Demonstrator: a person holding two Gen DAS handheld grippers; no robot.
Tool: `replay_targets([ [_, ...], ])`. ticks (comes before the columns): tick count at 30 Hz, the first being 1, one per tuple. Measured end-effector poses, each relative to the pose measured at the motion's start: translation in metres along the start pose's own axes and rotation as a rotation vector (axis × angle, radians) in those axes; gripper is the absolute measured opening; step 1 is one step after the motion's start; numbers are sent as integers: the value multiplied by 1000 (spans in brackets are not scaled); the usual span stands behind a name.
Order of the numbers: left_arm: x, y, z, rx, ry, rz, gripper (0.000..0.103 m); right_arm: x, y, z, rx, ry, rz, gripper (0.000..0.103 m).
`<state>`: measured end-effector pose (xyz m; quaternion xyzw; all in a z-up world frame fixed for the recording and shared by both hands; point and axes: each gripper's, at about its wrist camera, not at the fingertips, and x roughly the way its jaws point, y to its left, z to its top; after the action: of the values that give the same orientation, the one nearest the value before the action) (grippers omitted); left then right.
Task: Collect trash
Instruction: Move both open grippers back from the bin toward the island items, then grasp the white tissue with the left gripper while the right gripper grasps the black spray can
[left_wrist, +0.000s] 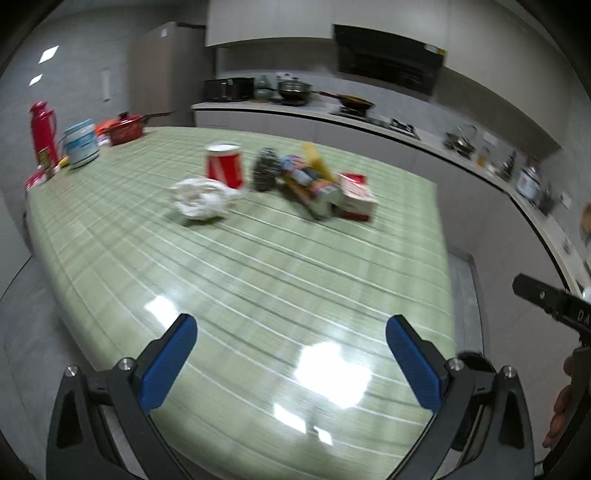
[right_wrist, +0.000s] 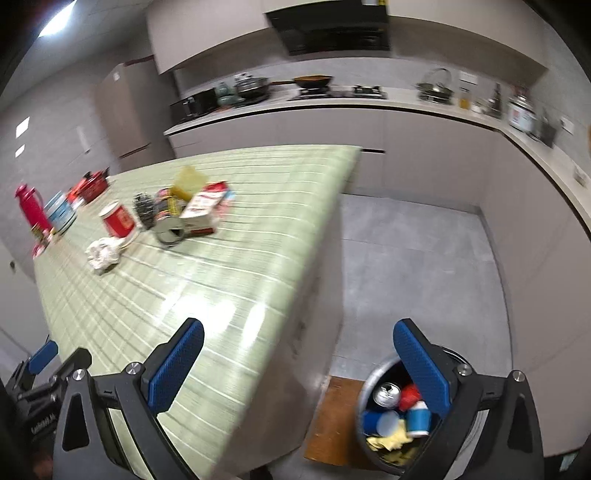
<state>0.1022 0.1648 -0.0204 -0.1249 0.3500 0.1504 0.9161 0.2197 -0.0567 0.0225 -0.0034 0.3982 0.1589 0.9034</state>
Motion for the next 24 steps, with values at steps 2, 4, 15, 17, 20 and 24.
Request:
replay_targets([
  [2, 5, 18, 8, -22, -6, 12, 102, 8, 17, 8, -20, 0, 11, 103],
  [4, 12, 33, 16, -40, -10, 16, 102, 18, 33, 16, -33, 2, 20, 103],
  [15, 63, 76, 52, -35, 19, 11, 97, 76, 95, 57, -61, 10, 57, 102],
  [17, 74, 81, 58, -38, 27, 6, 96, 86, 106, 64, -67, 11, 71, 96],
  [20, 90, 87, 68, -40, 43, -4, 96, 105, 122, 75, -76, 22, 89, 89],
  [24, 111, 91, 78, -29, 65, -14, 96, 133, 143, 89, -82, 43, 117, 78],
])
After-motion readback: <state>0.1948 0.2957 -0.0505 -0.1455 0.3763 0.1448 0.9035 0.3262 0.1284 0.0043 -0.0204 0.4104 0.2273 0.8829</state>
